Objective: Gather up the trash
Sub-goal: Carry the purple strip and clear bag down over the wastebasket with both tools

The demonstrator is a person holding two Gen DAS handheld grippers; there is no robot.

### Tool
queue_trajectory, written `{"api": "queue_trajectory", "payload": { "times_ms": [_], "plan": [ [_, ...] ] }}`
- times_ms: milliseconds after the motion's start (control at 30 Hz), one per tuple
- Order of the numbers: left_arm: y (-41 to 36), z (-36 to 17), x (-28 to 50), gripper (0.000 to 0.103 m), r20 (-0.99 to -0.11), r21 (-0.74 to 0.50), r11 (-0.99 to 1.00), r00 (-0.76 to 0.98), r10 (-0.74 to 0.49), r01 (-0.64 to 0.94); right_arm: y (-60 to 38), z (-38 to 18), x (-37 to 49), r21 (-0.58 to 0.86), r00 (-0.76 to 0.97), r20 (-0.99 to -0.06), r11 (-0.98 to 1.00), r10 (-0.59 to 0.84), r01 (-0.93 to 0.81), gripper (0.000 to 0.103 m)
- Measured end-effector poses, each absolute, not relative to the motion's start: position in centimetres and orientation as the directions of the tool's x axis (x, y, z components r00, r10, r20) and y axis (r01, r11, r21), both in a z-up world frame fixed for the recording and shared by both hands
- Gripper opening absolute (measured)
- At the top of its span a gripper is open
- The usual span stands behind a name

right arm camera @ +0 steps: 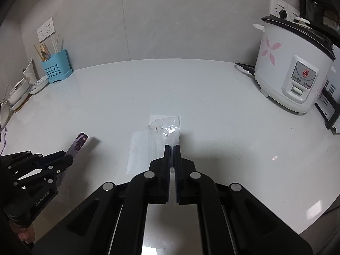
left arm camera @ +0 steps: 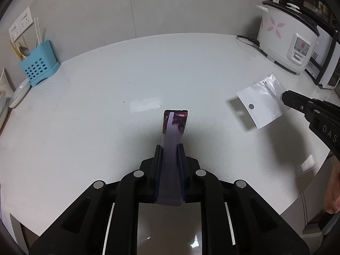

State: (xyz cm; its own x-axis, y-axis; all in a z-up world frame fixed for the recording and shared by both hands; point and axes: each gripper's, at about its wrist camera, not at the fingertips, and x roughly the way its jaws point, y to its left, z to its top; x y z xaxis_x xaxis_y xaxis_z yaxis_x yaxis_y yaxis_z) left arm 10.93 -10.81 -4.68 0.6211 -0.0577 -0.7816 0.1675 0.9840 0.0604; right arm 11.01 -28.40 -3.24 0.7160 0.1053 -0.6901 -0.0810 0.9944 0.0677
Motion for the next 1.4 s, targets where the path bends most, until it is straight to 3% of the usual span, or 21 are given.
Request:
{"api": "queue_trajectory", "payload": {
  "times_ms": [867, 1400],
  "plan": [
    [-7.0, -1.2, -3.9, 0.013, -0.673, -0.025, 0.993, 0.732, -0.102, 0.115, -25.7, 0.0, -2.6, 0.132, 0.777, -0.577, 0.967, 0.253, -0.217, 0.003],
    [-4.8, -4.7, -14.3, 0.013, -0.649, -0.072, 0.994, 0.753, -0.110, 0.084, -23.1, -3.1, -13.8, 0.160, 0.763, -0.539, 0.933, 0.357, -0.324, 0.003]
  ]
}}
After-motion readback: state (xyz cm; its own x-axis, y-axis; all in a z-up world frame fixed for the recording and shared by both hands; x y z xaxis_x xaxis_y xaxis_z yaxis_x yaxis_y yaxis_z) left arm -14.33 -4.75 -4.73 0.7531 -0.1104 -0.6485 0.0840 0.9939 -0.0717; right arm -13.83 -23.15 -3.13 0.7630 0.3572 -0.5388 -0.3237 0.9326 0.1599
